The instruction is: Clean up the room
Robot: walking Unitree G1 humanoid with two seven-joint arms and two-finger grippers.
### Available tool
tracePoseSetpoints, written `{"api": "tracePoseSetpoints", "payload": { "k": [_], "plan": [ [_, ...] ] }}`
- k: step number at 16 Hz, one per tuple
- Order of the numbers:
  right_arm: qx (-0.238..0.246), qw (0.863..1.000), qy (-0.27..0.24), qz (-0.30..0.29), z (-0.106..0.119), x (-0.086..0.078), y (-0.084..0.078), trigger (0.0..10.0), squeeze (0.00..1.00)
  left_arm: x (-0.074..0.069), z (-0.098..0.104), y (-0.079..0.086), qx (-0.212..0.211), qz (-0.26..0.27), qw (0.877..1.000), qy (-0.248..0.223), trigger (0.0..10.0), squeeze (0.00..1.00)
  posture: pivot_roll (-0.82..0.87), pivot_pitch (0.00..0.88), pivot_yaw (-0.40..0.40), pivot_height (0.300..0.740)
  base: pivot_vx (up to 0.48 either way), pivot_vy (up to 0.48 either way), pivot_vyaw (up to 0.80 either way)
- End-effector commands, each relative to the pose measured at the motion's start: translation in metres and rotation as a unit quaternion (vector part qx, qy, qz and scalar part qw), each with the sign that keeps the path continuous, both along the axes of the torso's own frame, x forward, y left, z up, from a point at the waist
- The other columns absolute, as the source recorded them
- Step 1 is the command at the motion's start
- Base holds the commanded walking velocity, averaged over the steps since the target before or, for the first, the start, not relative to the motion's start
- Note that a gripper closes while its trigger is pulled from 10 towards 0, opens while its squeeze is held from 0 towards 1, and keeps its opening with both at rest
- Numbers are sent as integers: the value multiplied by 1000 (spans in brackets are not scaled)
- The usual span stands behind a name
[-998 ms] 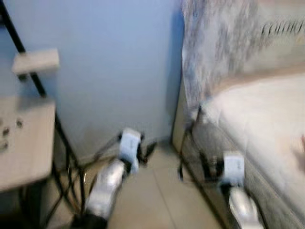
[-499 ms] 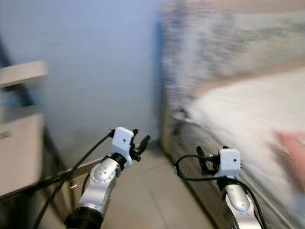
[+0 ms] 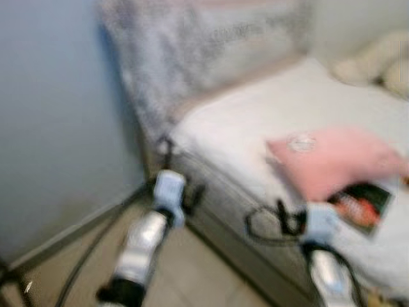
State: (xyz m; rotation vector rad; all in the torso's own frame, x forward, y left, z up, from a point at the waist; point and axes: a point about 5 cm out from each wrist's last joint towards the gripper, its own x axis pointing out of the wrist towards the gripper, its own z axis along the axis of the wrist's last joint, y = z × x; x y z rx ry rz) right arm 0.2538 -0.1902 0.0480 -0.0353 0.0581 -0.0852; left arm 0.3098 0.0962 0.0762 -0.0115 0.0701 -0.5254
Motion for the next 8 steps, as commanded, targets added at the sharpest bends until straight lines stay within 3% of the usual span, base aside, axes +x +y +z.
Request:
{"api": "tracePoseSetpoints", "payload": {
  "k": [1,3,4,5,6,8],
  "plan": [
    [7,1000,-6,-8,3,2,1,10000,0,6,5,12,12,22,1000,-12,10000,0,123,0,-30,740,0,480,-763],
    [-7,1000,0,-26,1,2,-3,10000,0,8,7,15,19,27,999,-20,10000,0,124,0,-27,740,0,480,-753],
    [-8,1000,-1,-26,2,2,-3,10000,0,8,8,15,23,20,999,-24,10000,1000,124,0,-23,740,0,480,-700],
    [-10,999,5,-41,1,2,-4,10000,0,8,12,13,24,9,999,-34,10000,1000,123,0,-22,740,0,431,-631],
    [5,999,-29,-42,12,5,-3,10000,1000,11,15,14,13,18,999,-34,10000,1000,118,0,-14,740,0,341,-700],
    [-1,998,-41,-49,18,5,-4,10000,1000,14,18,17,3,40,999,-36,10000,1000,118,0,-14,740,0,122,-713]
  ]
}}
